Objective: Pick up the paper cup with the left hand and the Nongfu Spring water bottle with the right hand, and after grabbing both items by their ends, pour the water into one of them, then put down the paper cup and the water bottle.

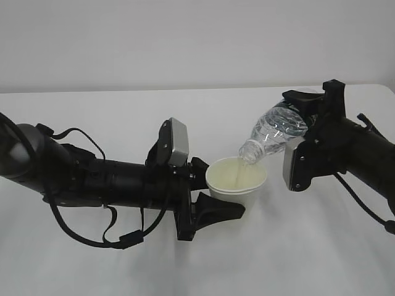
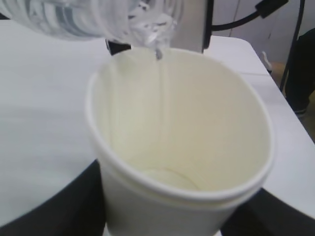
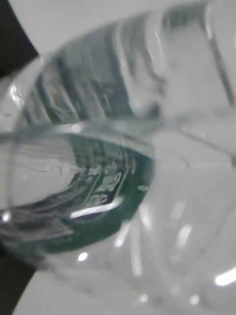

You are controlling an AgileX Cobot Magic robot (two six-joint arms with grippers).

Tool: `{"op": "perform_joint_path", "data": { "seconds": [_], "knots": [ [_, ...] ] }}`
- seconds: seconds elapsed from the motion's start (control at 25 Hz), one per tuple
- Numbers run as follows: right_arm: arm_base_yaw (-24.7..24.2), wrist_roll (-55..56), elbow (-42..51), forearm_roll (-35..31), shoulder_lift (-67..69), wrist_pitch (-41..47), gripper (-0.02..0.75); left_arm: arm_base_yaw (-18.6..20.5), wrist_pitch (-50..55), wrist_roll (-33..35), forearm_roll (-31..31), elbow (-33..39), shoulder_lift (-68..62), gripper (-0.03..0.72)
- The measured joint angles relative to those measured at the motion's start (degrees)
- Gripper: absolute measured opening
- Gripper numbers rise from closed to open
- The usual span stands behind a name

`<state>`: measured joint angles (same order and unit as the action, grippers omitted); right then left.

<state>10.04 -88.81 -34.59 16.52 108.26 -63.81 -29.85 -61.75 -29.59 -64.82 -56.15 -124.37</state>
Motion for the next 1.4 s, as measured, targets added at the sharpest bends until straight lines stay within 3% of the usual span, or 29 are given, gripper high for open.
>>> {"op": "perform_joint_path", "data": {
  "seconds": [1.4],
  "knots": [
    [0.0, -0.7, 0.0, 0.1, 0.0, -0.1, 0.398, 0.0, 1.5, -1.1, -1.0, 0.0, 0.0, 0.437]
  ]
}}
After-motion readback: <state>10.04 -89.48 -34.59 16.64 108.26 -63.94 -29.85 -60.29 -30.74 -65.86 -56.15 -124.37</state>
